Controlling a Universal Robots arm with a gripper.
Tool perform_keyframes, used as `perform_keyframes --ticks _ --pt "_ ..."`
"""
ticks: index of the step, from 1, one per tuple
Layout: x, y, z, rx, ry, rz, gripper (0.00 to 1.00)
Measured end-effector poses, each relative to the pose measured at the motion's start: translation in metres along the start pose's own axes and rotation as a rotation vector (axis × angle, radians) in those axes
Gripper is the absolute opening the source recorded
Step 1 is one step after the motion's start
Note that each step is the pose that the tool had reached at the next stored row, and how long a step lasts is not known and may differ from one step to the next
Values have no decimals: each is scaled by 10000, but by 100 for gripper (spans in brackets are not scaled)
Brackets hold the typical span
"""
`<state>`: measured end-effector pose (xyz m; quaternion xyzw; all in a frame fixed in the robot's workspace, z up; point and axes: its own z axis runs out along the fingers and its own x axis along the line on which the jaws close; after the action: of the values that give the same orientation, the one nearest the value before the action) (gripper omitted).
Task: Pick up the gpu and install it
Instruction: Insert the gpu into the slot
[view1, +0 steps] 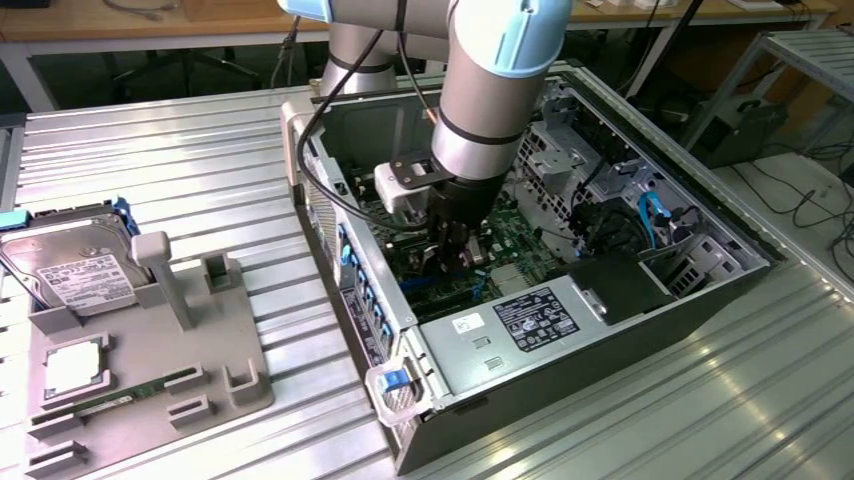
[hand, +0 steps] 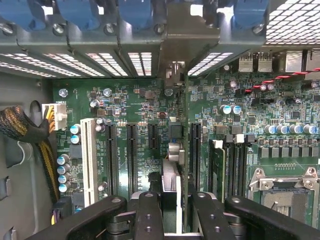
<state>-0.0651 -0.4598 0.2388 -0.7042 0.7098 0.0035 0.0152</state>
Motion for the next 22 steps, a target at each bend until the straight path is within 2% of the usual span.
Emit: perform_keyframes --ticks 10,22 --pt "-5 0 9 -1 -1 -2 28" --pt "-5 1 83 -5 -2 -9 28"
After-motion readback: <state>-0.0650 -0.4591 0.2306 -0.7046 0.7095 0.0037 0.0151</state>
